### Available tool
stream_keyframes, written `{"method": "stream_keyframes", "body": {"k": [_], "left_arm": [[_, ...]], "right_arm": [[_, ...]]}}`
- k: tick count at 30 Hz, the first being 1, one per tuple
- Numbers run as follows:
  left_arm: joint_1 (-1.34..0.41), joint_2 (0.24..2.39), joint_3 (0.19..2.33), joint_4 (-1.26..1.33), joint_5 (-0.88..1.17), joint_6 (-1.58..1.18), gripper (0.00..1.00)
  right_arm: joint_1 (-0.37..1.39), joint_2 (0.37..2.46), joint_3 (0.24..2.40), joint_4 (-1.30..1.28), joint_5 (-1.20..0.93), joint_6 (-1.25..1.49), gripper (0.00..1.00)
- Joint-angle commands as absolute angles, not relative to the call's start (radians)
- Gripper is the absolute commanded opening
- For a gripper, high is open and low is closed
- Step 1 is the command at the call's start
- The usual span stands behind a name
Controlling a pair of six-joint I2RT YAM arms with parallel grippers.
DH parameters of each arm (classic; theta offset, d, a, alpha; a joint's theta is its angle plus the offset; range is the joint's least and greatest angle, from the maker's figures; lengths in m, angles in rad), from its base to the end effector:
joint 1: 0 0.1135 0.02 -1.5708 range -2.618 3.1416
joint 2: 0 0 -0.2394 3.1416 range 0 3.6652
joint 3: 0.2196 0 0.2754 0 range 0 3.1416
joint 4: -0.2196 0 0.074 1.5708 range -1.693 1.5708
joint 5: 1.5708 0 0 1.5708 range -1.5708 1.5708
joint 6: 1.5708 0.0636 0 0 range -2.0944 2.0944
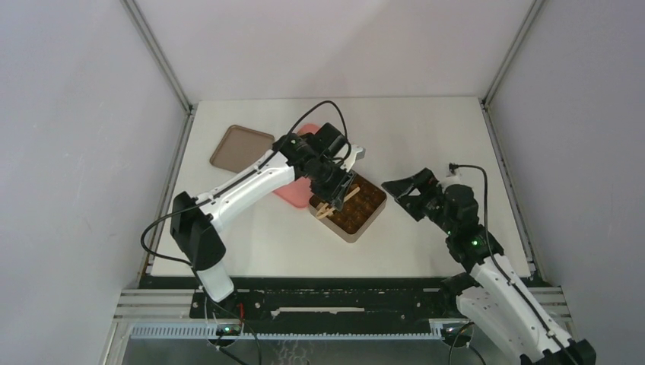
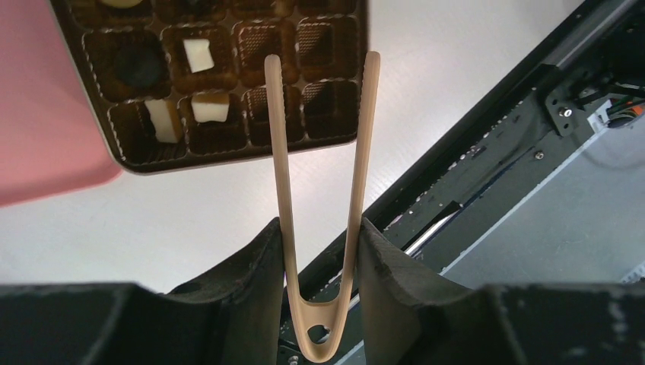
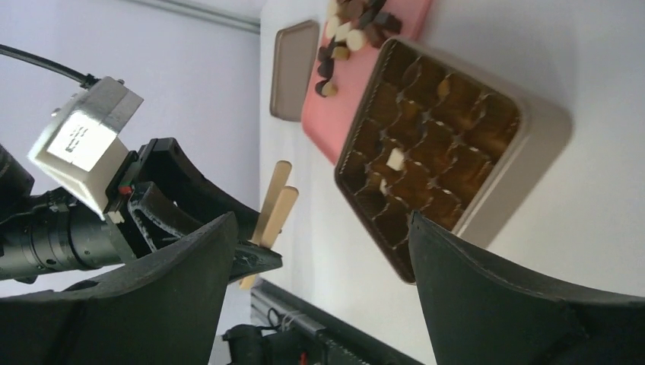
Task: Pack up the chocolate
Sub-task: Adjust the clamp.
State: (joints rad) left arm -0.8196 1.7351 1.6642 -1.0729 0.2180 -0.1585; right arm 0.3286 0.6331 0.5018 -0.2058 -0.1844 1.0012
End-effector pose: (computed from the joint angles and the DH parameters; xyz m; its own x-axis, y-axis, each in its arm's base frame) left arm 0.2547 -0.2929 0.2666 -0.7357 0.5621 -0.3779 0.6670 0.6984 -0.2598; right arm 0.2141 0.0853 0.2343 -0.5739 0.6790 -0.4579 0.0042 0.5615 0.8274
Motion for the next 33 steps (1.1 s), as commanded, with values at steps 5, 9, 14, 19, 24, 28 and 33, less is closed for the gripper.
{"method": "stream_keyframes", "body": {"k": [5, 9, 14, 19, 24, 28, 33], "left_arm": [[-0.873, 1.712, 1.736, -1.03, 0.255, -0.168, 0.41], [-0.889, 1.707, 1.735, -1.023, 0.256, -0.163, 0.41], [-0.899, 1.704, 1.739, -1.018, 0.254, -0.155, 0.41], [-0.902, 1.704, 1.744, -1.017, 0.243, -0.152, 0.41], [-0.905, 1.703, 1.744, -1.013, 0.228, -0.153, 0.41], [-0.907, 1.7, 1.747, -1.01, 0.217, -0.155, 0.41], [-0.913, 1.695, 1.741, -1.002, 0.209, -0.156, 0.41]], "right_arm": [[0.449, 0.805, 0.512, 0.107, -0.151, 1.185, 0.85], [0.482, 0.882, 0.513, 0.211, -0.163, 1.227, 0.81], [0.513, 0.963, 0.513, 0.276, -0.172, 1.267, 0.75], [0.537, 0.993, 0.515, 0.287, -0.165, 1.28, 0.67], [0.561, 1.009, 0.526, 0.284, -0.169, 1.281, 0.59], [0.573, 1.021, 0.526, 0.286, -0.175, 1.29, 0.53], [0.577, 1.027, 0.526, 0.306, -0.183, 1.302, 0.4]]}}
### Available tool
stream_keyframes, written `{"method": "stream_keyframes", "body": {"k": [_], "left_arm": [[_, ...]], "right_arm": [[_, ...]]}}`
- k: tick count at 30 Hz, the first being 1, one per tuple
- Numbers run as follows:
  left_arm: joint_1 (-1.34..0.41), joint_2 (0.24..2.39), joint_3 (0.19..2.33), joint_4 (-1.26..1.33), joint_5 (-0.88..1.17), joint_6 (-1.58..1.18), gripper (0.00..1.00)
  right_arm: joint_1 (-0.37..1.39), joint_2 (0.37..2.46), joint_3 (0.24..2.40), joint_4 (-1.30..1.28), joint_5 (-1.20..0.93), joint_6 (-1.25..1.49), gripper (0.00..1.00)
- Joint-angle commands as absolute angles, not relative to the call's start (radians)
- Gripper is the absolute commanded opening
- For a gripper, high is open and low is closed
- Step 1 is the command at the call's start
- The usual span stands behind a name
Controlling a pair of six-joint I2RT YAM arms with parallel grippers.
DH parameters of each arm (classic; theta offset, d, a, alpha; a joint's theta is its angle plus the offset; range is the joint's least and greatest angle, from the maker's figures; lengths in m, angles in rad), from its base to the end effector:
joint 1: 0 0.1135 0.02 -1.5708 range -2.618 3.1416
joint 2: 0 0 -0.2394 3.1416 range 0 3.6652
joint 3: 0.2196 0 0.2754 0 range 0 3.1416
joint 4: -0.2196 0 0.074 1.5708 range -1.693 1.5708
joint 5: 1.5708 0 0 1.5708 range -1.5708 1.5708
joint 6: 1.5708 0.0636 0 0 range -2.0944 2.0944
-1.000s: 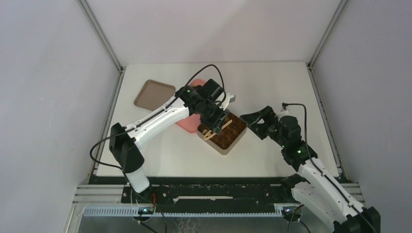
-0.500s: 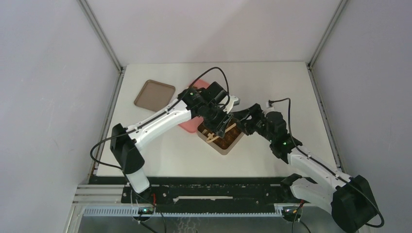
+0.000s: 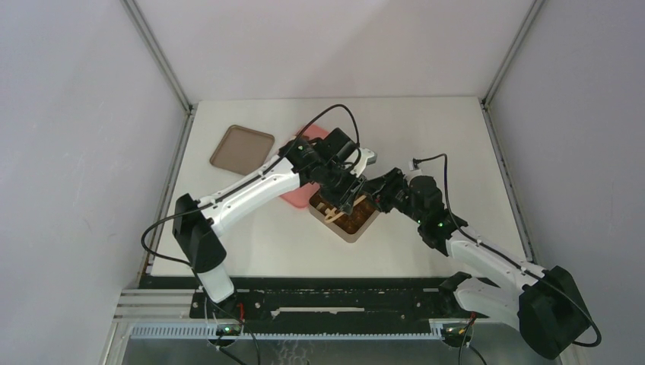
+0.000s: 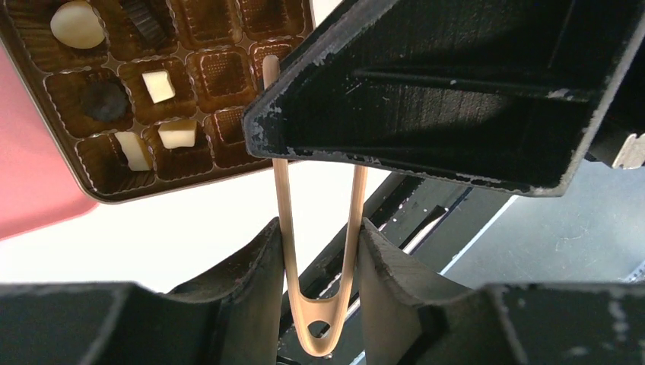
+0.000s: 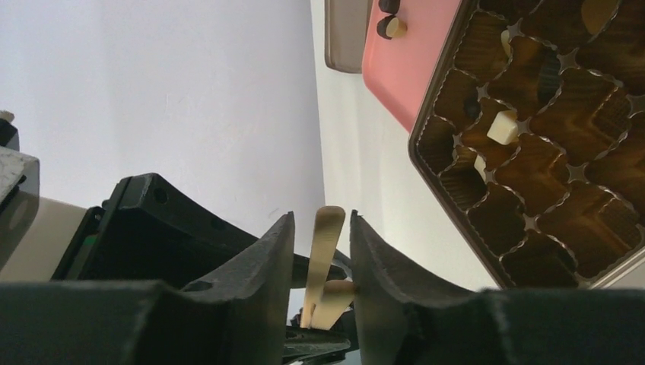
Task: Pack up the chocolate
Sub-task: Adjust the clamp.
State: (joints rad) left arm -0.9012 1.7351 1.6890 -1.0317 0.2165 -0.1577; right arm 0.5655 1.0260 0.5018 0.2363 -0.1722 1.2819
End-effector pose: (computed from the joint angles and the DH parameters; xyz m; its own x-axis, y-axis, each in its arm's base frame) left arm 0.2344 -0.3181 0.2773 -0.6701 0.5995 -0.4377 0.7327 0.6284 -0.2612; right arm 0.2388 0.1644 0.1968 -0.7073 0.6696 -0.2265 0.0399 0.3577 0.9330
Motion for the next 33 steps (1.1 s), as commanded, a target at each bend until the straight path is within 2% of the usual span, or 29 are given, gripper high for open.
{"method": "stream_keyframes", "body": {"k": [1, 5, 9, 17, 24, 33], "left_arm": [[-0.914, 1.693, 1.738, -1.0, 0.203, -0.158, 0.41], [-0.92, 1.677, 1.714, -0.976, 0.178, -0.158, 0.42], [-0.922, 1.652, 1.678, -0.932, 0.147, -0.165, 0.44], [-0.931, 1.511, 1.5, -0.75, 0.045, -0.198, 0.51], [-0.94, 1.389, 1.322, -0.548, 0.002, -0.216, 0.53], [-0.968, 1.305, 1.207, -0.415, -0.119, -0.182, 0.54]], "right_arm": [[0.577, 1.029, 0.525, 0.309, -0.184, 1.307, 0.35], [0.577, 1.033, 0.525, 0.315, -0.196, 1.335, 0.15], [0.573, 1.034, 0.525, 0.311, -0.208, 1.378, 0.04], [0.557, 1.011, 0.509, 0.306, -0.208, 1.461, 0.02], [0.549, 1.005, 0.508, 0.315, -0.224, 1.499, 0.01], [0.549, 0.982, 0.508, 0.291, -0.213, 1.534, 0.01]]}}
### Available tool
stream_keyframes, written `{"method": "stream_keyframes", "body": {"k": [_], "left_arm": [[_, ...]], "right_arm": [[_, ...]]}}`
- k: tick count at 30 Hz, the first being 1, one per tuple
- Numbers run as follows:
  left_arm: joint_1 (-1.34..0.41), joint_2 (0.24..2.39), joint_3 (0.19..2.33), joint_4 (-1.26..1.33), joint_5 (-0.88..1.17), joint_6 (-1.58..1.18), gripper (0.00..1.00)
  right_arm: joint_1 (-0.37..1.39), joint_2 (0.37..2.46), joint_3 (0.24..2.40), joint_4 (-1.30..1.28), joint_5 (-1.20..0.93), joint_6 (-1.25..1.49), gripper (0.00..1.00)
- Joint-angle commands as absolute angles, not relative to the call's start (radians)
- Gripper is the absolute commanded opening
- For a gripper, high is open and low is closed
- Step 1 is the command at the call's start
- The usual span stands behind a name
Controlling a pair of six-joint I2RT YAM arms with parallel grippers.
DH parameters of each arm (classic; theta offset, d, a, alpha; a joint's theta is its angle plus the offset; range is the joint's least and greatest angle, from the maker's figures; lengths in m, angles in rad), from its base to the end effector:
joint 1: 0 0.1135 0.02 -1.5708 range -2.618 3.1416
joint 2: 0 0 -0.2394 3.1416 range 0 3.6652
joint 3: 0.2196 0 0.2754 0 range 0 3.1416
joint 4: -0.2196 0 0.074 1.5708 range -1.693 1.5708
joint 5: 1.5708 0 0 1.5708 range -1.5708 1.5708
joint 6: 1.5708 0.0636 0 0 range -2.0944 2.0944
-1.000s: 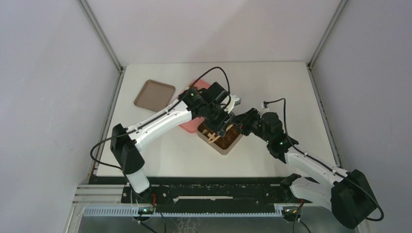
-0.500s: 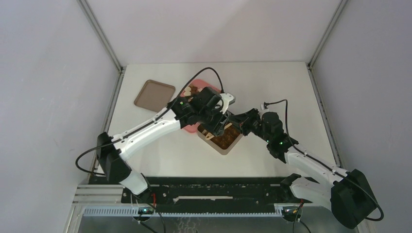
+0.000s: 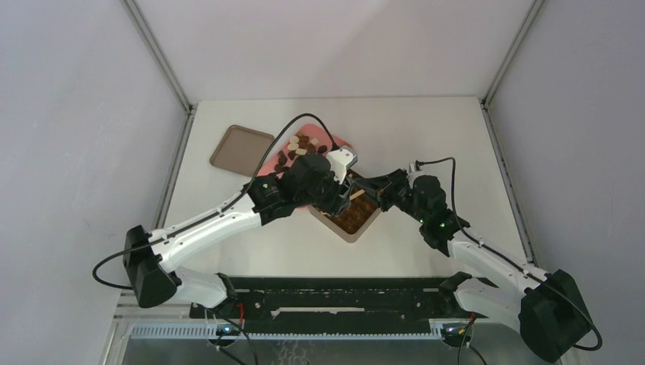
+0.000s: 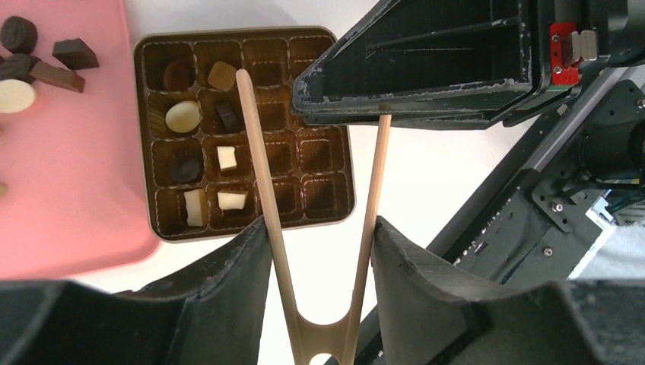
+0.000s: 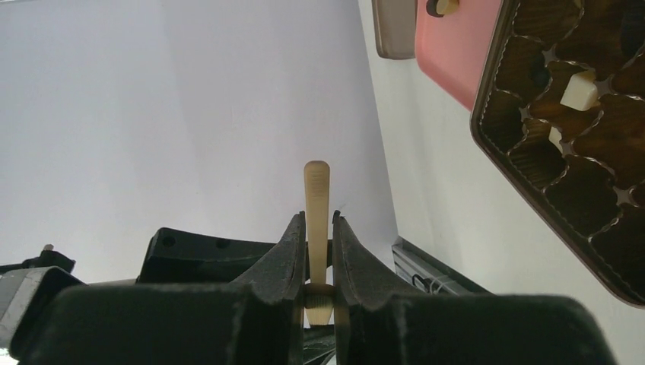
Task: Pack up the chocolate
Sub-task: Adjust the clamp.
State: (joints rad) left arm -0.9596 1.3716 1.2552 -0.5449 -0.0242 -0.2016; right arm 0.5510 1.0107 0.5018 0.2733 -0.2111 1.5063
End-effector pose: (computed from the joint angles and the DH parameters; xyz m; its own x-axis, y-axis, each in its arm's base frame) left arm 0.2051 -0.2900 0.2920 -0.5070 0.3748 -0.7762 0.7208 0.6781 -0.1435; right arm 0.2394 0.1628 0.2060 -0.6969 0.7170 -0.0139 0.1543 0.1688 0.9735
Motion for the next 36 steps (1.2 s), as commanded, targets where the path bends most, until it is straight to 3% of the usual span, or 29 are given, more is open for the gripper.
{"method": "stream_keyframes", "body": {"k": [1, 8, 22, 27, 32, 36], "left_arm": [[-0.973, 1.297, 1.195, -0.401, -0.133, -0.179, 0.55], [-0.997, 1.258, 1.134, -0.326, -0.217, -0.157, 0.55], [-0.997, 1.203, 1.06, -0.227, -0.192, -0.144, 0.57], [-0.997, 1.195, 1.048, -0.213, -0.171, -0.146, 0.48], [-0.997, 1.194, 1.049, -0.221, -0.171, -0.15, 0.33], [-0.996, 1.199, 1.068, -0.25, -0.188, -0.163, 0.32]], "right_arm": [[0.549, 0.982, 0.509, 0.289, -0.214, 1.537, 0.01], [0.551, 0.984, 0.508, 0.282, -0.219, 1.551, 0.0], [0.554, 0.998, 0.509, 0.288, -0.233, 1.565, 0.0], [0.554, 0.995, 0.508, 0.28, -0.231, 1.558, 0.0], [0.552, 0.976, 0.509, 0.264, -0.21, 1.534, 0.08], [0.546, 0.948, 0.509, 0.23, -0.185, 1.499, 0.26]]}}
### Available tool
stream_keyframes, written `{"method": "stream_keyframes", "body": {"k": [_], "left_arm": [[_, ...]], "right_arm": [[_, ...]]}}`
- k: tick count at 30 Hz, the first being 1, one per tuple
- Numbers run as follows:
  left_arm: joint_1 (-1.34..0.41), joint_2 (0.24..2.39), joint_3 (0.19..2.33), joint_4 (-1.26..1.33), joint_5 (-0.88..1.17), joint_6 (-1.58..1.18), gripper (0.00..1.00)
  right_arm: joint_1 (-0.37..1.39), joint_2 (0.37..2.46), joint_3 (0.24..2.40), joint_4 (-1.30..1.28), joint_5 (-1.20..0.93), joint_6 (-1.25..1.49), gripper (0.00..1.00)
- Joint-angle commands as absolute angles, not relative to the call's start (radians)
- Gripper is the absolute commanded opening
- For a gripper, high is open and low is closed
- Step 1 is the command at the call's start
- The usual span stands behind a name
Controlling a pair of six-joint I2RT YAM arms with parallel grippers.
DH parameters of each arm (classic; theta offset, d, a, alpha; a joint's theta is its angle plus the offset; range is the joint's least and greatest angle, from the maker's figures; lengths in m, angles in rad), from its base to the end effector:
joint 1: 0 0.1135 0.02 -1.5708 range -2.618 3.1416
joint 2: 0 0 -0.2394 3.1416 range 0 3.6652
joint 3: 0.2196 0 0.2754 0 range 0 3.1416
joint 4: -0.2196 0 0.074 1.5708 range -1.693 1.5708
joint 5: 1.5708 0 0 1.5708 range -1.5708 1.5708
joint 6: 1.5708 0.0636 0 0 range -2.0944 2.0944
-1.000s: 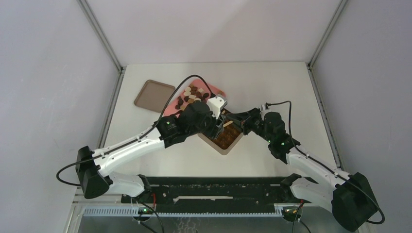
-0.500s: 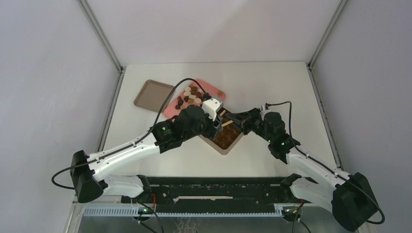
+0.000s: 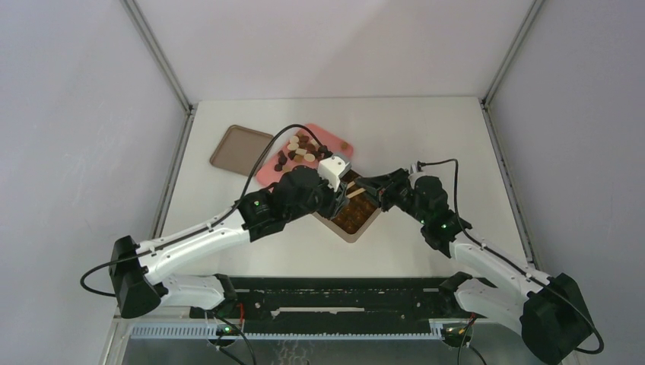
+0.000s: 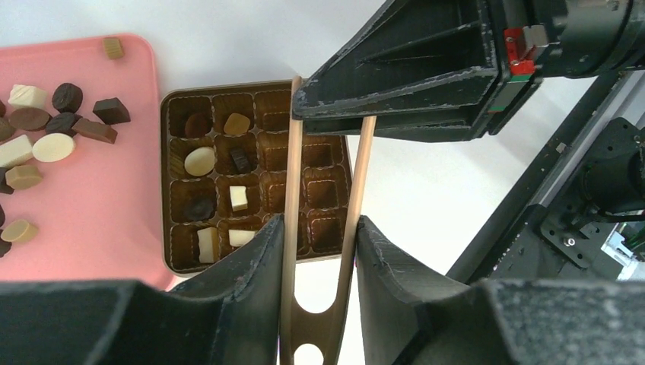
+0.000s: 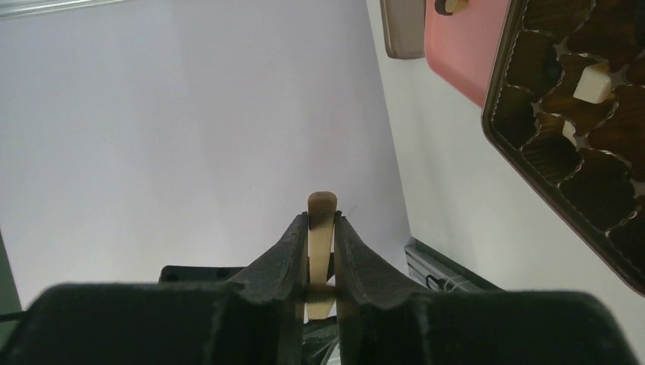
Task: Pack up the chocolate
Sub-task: Adjust the clamp.
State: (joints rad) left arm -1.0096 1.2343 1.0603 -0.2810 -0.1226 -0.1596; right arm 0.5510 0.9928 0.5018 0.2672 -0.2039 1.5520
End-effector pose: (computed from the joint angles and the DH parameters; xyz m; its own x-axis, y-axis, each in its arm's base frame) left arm 0.1871 -0.2831 0.2918 -0.3551 0.2686 -0.8954 0.7347 0.6724 -0.0897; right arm 0.2381 0.1614 0.2099 -0.6843 0.7287 0.0266 0.1763 0.1299 0.9757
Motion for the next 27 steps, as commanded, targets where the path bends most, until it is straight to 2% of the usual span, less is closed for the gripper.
{"method": "stream_keyframes", "body": {"k": [1, 7, 13, 22, 27], "left_arm": [[-0.993, 1.2, 1.073, -0.263, -0.193, -0.165, 0.32], [-0.966, 1.21, 1.101, -0.347, -0.207, -0.183, 0.31], [-0.909, 1.224, 1.138, -0.449, -0.21, -0.191, 0.31], [-0.76, 1.275, 1.208, -0.622, -0.204, -0.192, 0.31], [-0.664, 1.334, 1.251, -0.7, -0.202, -0.187, 0.32]], "right_arm": [[0.543, 0.937, 0.509, 0.219, -0.179, 1.487, 0.33], [0.485, 0.849, 0.509, 0.133, -0.178, 1.387, 0.54], [0.368, 0.732, 0.56, -0.093, -0.176, 1.191, 0.64], [0.103, 0.553, 0.648, -0.412, -0.174, 0.857, 0.83], [0.01, 0.512, 0.736, -0.554, -0.13, 0.654, 0.88]]}}
